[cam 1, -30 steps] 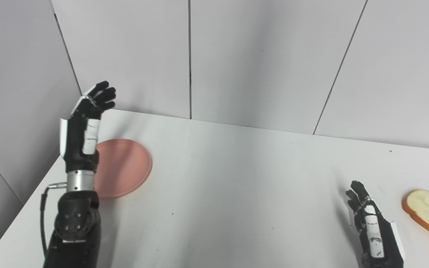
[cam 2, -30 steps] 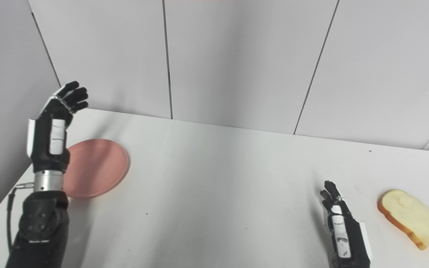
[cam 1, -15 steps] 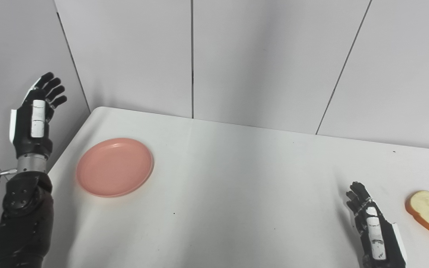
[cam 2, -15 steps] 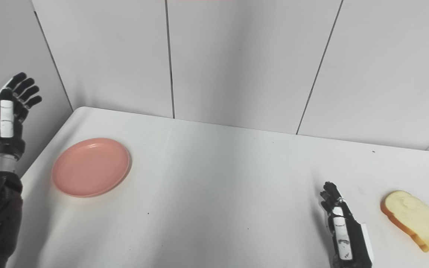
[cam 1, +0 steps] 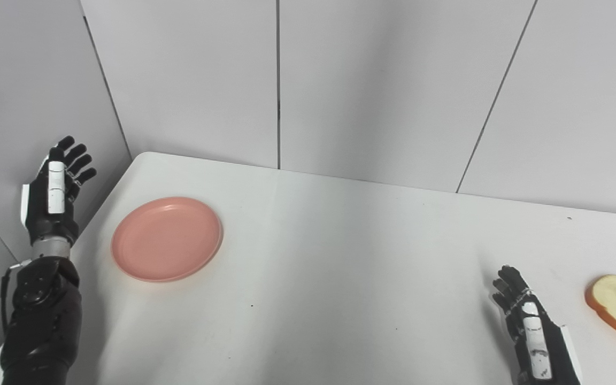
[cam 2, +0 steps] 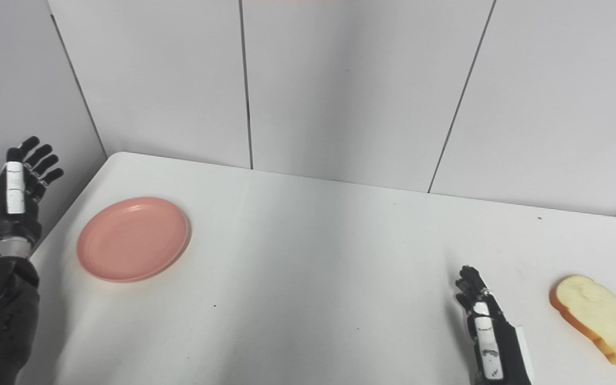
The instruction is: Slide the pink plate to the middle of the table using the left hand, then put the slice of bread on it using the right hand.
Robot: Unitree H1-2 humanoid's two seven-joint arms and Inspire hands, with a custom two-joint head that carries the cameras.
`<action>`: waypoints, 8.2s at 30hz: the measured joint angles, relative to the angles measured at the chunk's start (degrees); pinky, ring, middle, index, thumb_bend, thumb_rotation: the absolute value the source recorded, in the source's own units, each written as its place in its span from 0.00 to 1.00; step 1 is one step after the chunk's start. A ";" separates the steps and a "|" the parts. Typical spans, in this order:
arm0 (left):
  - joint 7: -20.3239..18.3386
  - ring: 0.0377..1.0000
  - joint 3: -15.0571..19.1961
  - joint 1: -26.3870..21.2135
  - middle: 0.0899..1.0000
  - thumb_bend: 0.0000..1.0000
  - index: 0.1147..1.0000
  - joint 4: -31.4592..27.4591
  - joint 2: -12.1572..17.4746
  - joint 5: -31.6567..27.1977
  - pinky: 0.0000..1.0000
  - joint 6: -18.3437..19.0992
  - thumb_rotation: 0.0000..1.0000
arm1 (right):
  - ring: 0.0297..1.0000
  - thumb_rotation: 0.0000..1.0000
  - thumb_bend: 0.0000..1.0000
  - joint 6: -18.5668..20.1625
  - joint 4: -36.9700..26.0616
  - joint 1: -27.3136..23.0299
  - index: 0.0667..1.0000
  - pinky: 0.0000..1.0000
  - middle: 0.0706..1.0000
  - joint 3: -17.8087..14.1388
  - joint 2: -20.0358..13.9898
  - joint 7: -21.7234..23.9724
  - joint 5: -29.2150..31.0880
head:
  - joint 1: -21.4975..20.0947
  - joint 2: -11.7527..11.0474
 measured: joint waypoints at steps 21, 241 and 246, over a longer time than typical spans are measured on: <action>-5.79 0.73 -0.82 -5.07 0.73 0.94 0.75 21.24 1.11 -1.26 0.65 -9.36 0.78 | 0.90 0.89 0.78 2.66 -2.76 1.85 0.85 0.93 0.90 0.82 0.73 -0.39 -1.15 | -1.41 2.28; -11.06 0.73 -18.37 1.69 0.67 0.87 0.75 -5.05 -24.79 1.71 0.72 5.15 0.80 | 1.00 0.53 1.00 38.15 4.21 -21.21 0.98 1.00 1.00 9.06 -36.41 32.17 -66.28 | -30.76 7.65; -11.08 0.73 -18.41 1.68 0.67 0.87 0.75 -4.93 -24.75 1.71 0.71 5.16 0.79 | 1.00 0.56 1.00 38.15 1.29 -21.16 0.97 1.00 1.00 8.96 -36.46 32.97 -66.43 | -30.76 7.47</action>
